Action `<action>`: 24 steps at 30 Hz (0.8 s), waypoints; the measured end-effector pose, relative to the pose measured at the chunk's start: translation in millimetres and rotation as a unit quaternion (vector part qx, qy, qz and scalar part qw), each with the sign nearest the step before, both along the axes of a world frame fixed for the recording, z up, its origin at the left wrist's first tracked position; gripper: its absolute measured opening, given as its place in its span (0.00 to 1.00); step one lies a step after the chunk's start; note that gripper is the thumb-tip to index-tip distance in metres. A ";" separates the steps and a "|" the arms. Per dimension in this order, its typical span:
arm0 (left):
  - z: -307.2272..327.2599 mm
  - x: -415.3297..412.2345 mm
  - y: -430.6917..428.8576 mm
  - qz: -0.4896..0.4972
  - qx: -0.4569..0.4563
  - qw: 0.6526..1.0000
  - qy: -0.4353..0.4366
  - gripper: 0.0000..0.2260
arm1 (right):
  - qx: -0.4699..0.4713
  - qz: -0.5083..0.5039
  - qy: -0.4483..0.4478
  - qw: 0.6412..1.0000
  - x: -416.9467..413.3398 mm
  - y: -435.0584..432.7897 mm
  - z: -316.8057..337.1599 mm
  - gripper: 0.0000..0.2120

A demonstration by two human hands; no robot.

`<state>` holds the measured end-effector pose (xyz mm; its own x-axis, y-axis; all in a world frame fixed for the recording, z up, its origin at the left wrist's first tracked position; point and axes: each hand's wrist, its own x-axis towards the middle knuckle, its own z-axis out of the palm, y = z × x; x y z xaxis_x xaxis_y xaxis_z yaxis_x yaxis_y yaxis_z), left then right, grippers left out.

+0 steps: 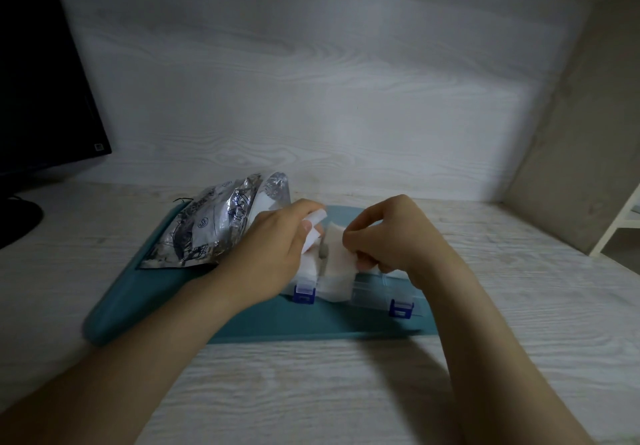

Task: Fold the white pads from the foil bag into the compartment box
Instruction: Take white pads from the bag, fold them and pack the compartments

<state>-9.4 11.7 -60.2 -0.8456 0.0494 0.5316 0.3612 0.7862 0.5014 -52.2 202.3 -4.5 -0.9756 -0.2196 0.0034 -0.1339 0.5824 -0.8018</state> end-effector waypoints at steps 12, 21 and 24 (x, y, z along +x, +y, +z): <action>-7.2 -2.1 14.2 0.017 0.015 1.000 -0.009 0.17 | 0.132 0.042 0.083 0.987 -5.0 -9.8 -15.8 0.03; 0.2 -6.2 3.1 0.028 0.166 0.986 -0.001 0.15 | 0.154 0.084 0.147 0.973 -9.7 -10.3 -19.0 0.03; 3.8 -8.7 0.9 0.016 0.247 0.969 0.001 0.10 | 0.075 0.034 0.232 0.969 -11.8 -11.7 -18.5 0.03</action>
